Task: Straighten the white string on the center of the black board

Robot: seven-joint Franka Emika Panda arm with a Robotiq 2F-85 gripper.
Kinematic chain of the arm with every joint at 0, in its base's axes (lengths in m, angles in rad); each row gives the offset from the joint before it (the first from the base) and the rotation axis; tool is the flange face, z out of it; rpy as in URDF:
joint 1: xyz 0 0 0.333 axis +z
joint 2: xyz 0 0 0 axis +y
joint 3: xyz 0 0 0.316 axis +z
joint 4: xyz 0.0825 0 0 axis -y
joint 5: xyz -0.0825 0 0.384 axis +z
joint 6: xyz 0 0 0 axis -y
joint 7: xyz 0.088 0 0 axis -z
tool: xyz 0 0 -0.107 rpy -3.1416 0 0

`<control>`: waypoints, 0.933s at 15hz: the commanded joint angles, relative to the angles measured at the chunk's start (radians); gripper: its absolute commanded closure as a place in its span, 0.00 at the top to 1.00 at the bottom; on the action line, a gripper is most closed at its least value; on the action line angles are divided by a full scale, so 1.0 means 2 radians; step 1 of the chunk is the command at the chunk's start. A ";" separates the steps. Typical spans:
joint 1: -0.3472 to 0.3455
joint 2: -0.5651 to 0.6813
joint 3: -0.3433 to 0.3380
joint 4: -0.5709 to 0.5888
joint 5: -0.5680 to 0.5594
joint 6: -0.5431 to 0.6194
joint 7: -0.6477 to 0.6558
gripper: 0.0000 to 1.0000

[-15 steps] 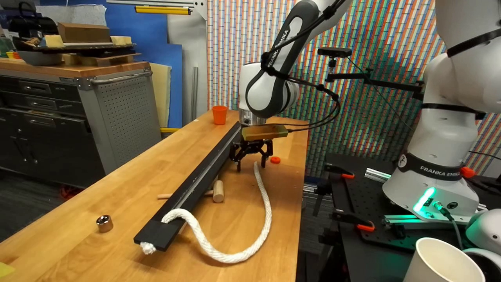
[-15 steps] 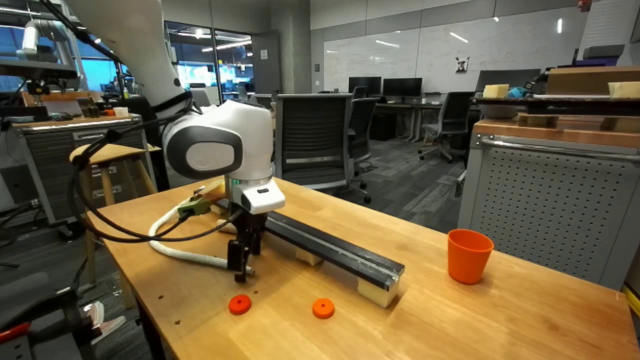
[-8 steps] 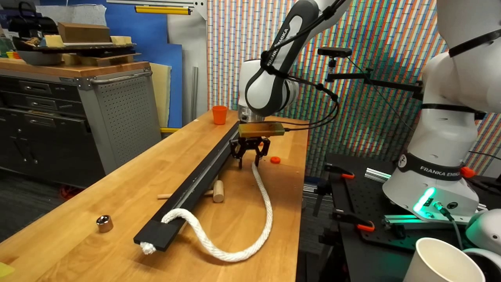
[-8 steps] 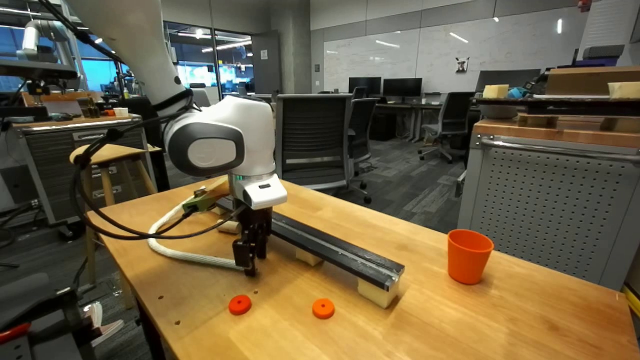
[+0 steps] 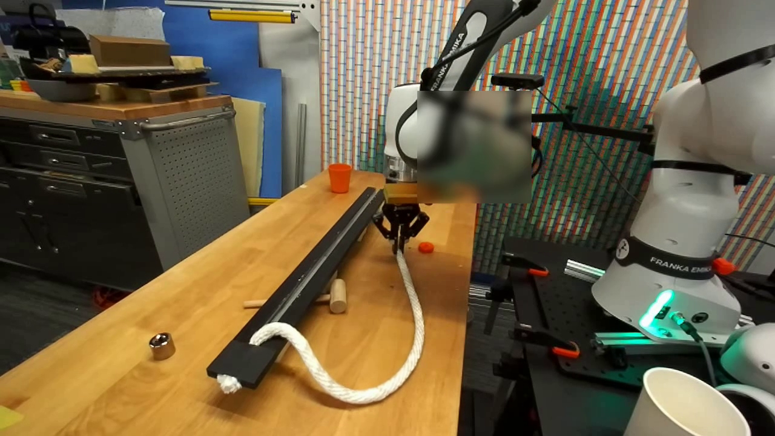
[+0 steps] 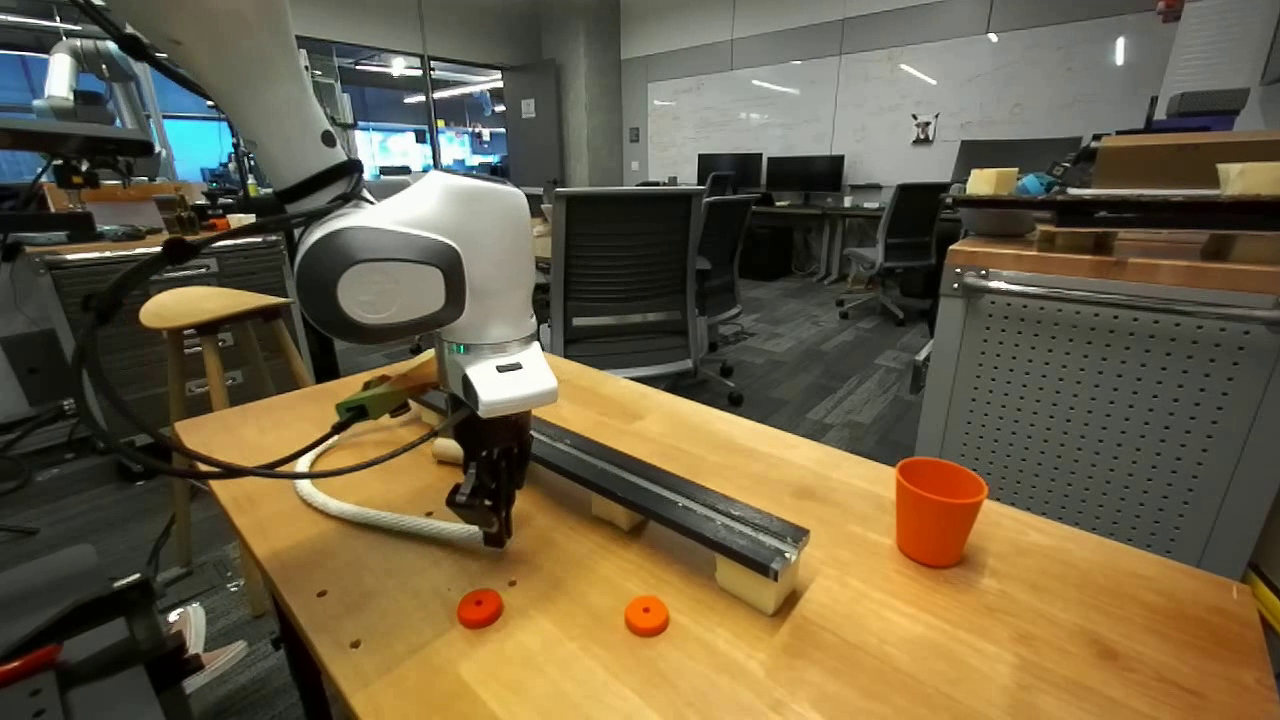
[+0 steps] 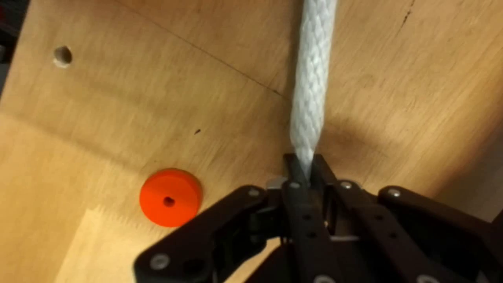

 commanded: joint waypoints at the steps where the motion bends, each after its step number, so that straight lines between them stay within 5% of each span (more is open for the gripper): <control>1: -0.017 -0.041 -0.006 -0.015 0.000 -0.024 -0.003 0.03; 14: -0.047 0.010 -0.046 0.137 -0.023 -0.086 0.095 0.03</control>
